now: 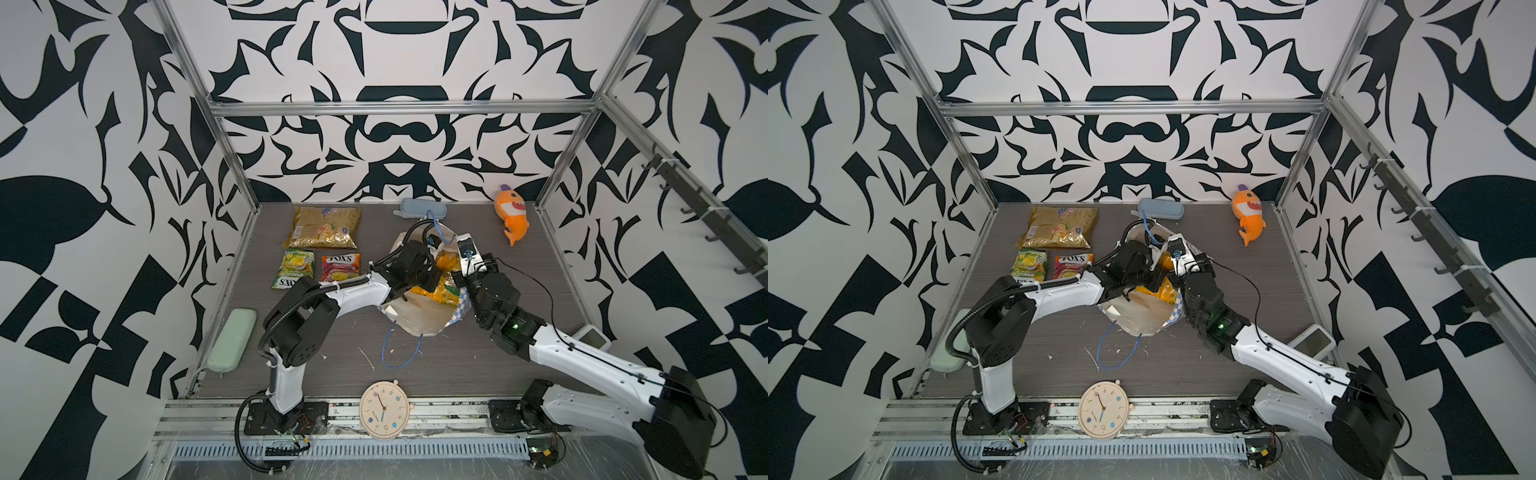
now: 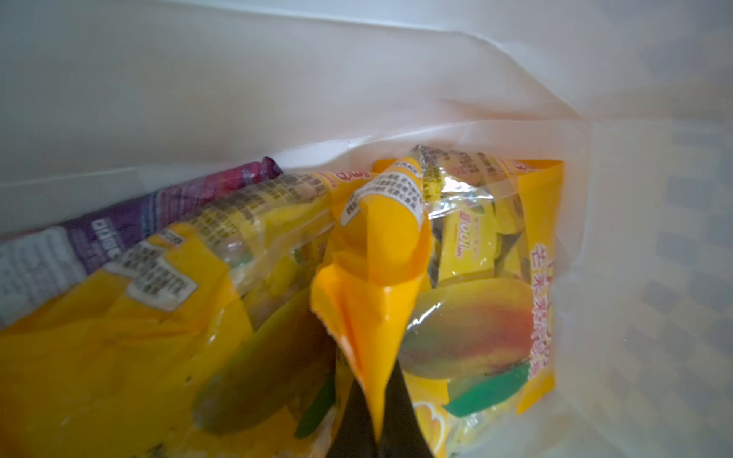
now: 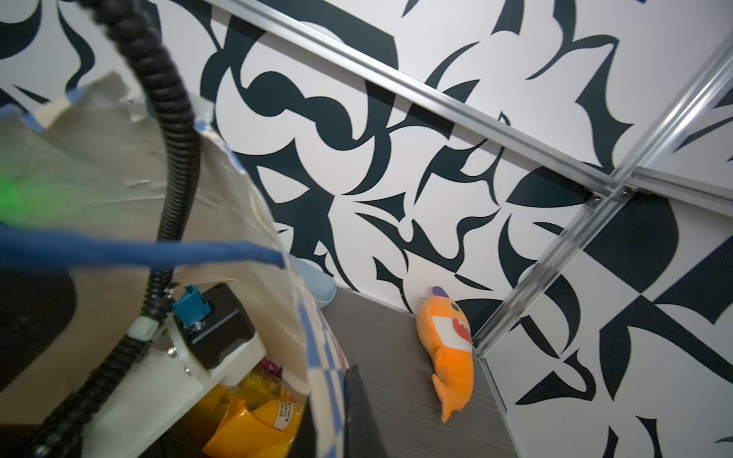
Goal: Take the snacks out of the paper bag
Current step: Pick up the snack from the paper bag.
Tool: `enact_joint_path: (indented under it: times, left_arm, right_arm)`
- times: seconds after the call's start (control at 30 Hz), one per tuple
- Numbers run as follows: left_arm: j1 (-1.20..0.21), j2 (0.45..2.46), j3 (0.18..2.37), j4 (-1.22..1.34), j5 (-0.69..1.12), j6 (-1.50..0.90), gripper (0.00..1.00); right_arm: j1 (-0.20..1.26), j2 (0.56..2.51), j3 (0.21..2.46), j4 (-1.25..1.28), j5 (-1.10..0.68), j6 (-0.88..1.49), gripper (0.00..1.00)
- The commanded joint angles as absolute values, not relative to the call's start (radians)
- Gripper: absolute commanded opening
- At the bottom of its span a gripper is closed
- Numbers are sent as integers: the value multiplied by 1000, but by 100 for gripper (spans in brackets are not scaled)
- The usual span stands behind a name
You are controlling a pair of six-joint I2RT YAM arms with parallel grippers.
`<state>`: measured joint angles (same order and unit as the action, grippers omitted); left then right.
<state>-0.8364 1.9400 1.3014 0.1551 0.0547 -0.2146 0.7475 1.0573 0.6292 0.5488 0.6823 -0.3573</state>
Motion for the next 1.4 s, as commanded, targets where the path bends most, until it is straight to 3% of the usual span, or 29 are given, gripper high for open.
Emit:
enact_joint_path:
  times: [0.0, 0.87, 1.03, 1.37]
  left_arm:
    - [-797, 1966, 1356, 271, 40, -160, 0]
    - [-793, 1485, 1092, 132, -25, -147, 0]
    - [-793, 1443, 1158, 1, -36, -158, 0]
    - [-792, 1388, 1149, -27, -48, -127, 0]
  right_arm:
    - [701, 1029, 658, 804, 661, -395, 0]
    - [698, 977, 591, 710, 640, -376, 0]
    - [698, 986, 595, 706, 636, -372, 0]
    - [700, 996, 609, 692, 623, -373, 0]
